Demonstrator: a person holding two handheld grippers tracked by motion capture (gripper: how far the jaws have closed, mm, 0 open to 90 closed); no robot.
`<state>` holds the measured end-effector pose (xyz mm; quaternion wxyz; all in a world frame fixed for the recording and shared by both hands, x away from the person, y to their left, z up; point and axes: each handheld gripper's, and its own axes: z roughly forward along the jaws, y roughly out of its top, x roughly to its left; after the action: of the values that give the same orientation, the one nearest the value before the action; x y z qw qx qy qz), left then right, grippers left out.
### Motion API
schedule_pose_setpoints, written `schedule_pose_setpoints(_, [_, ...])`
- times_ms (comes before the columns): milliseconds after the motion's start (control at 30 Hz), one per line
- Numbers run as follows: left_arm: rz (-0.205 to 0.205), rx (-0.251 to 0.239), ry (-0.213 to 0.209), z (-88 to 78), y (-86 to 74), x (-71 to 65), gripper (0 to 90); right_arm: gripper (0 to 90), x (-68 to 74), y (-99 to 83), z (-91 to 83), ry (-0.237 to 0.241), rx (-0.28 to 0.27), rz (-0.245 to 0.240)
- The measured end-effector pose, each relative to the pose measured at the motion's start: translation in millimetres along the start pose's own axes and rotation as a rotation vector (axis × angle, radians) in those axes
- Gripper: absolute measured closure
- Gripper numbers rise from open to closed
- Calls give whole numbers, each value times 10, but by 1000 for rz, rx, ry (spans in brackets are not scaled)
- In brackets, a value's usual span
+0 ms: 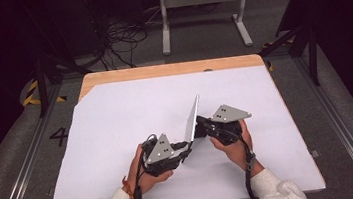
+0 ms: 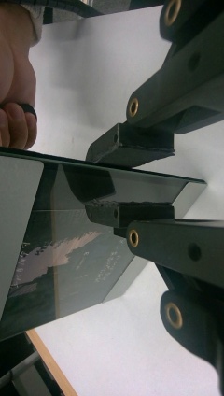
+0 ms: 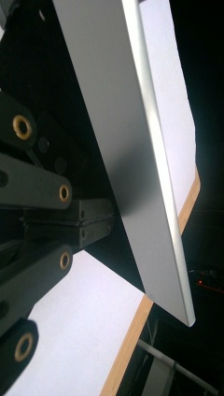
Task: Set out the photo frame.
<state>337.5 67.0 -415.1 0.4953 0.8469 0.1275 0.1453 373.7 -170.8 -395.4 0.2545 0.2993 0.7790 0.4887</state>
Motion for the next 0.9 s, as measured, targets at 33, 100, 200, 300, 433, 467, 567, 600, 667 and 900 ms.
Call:
schedule_pose_setpoints(33, [0,0,0,0,0,0,719,900,0,0,0,0,0,0])
schedule_pose_setpoints(100, [-2,-2,-5,4,-1,5,718,900,9,5,-2,3,1,-2])
schedule_pose_setpoints(200, [-4,-4,-5,10,-2,4,714,900,11,5,0,2,1,0])
schedule_pose_setpoints(300, [-7,-6,-2,21,0,1,711,900,16,10,-1,-1,2,-3])
schedule_pose_setpoints(433, [-6,-8,-1,33,3,0,705,900,12,19,-13,6,7,-11])
schedule_pose_setpoints(467, [-6,-8,-1,33,3,0,705,900,6,22,-17,13,10,-10])
schedule_pose_setpoints(567, [-4,-5,-1,23,4,-3,707,877,-1,26,-37,22,15,-16])
schedule_pose_setpoints(600, [-3,-3,-5,17,3,-2,721,858,-7,24,-62,33,24,-19])
schedule_pose_setpoints(667, [8,1,-26,-20,-11,9,753,855,-4,14,-90,36,32,-23])
schedule_pose_setpoints(900, [6,22,-36,-102,-70,36,808,822,-10,2,-204,42,42,-23])
